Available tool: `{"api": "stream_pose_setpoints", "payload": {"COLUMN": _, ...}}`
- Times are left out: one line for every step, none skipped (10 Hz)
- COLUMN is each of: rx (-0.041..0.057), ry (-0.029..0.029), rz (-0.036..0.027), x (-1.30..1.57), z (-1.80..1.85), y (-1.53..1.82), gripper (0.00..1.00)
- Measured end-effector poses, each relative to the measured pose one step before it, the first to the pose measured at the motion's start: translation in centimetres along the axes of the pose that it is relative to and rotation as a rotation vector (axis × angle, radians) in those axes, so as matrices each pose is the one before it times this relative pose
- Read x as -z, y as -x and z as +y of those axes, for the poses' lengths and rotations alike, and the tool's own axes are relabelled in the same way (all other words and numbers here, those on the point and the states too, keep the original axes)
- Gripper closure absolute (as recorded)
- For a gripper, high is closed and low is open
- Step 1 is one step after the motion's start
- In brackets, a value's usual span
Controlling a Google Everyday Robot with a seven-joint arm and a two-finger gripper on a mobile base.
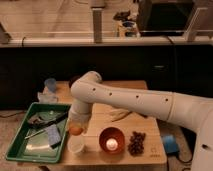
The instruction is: Place apple in paper cup
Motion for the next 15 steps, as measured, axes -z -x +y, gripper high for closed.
{"api": "stream_pose_setpoints", "payload": {"rx": 0.01591, "ry": 0.00038, "rz": -0.01579, "x": -0.388, "z": -0.331, "y": 1.313, "gripper": 0.40}}
{"api": "stream_pose_setpoints", "payload": {"rx": 0.00381, "ry": 0.00093, "rz": -0.01368, "x": -0.442, "z": -0.084, "y": 1.578, "gripper": 0.29}}
{"api": "stream_pose_setpoints", "payload": {"rx": 0.00351, "ry": 0.00222, "rz": -0.01000, "x": -0.373, "z": -0.080, "y": 1.182, "gripper": 0.22}}
{"api": "stream_pose_setpoints", "payload": {"rx": 0.00331, "ry": 0.00202, "rz": -0.00950, "x": -0.370, "z": -0.127, "y": 0.894, "gripper": 0.20}}
{"api": "stream_pose_setpoints", "payload": {"rx": 0.00238, "ry": 0.00200, "rz": -0.00926, "x": -0.377, "z": -0.137, "y": 0.795, "gripper": 0.20}}
{"api": "stream_pose_setpoints", "payload": {"rx": -0.00183, "ry": -0.00047, "rz": -0.00428, "x": -0.256, "z": -0.034, "y": 0.507, "gripper": 0.20}}
{"api": "stream_pose_setpoints", "payload": {"rx": -0.00622, "ry": -0.00370, "rz": -0.00021, "x": -0.219, "z": -0.055, "y": 0.344, "gripper": 0.20}}
{"api": "stream_pose_setpoints", "payload": {"rx": -0.00828, "ry": -0.00775, "rz": 0.00528, "x": -0.188, "z": -0.164, "y": -0.035, "gripper": 0.20}}
{"api": "stream_pose_setpoints", "payload": {"rx": -0.01033, "ry": -0.00825, "rz": 0.01021, "x": -0.148, "z": -0.134, "y": -0.424, "gripper": 0.20}}
{"api": "stream_pose_setpoints", "payload": {"rx": -0.00823, "ry": -0.00526, "rz": 0.00716, "x": -0.051, "z": -0.040, "y": -0.445, "gripper": 0.20}}
{"api": "stream_pose_setpoints", "payload": {"rx": -0.01347, "ry": -0.00582, "rz": 0.01110, "x": 0.025, "z": -0.058, "y": -0.569, "gripper": 0.20}}
{"api": "stream_pose_setpoints", "payload": {"rx": -0.01775, "ry": -0.00827, "rz": 0.01170, "x": 0.065, "z": 0.001, "y": -0.607, "gripper": 0.20}}
{"api": "stream_pose_setpoints", "payload": {"rx": -0.01924, "ry": -0.01458, "rz": 0.00955, "x": 0.347, "z": 0.231, "y": -0.357, "gripper": 0.20}}
{"api": "stream_pose_setpoints", "payload": {"rx": -0.01294, "ry": -0.01098, "rz": 0.00572, "x": 0.263, "z": 0.209, "y": -0.213, "gripper": 0.20}}
{"api": "stream_pose_setpoints", "payload": {"rx": -0.02876, "ry": -0.02441, "rz": 0.01299, "x": 0.567, "z": 0.442, "y": -0.468, "gripper": 0.20}}
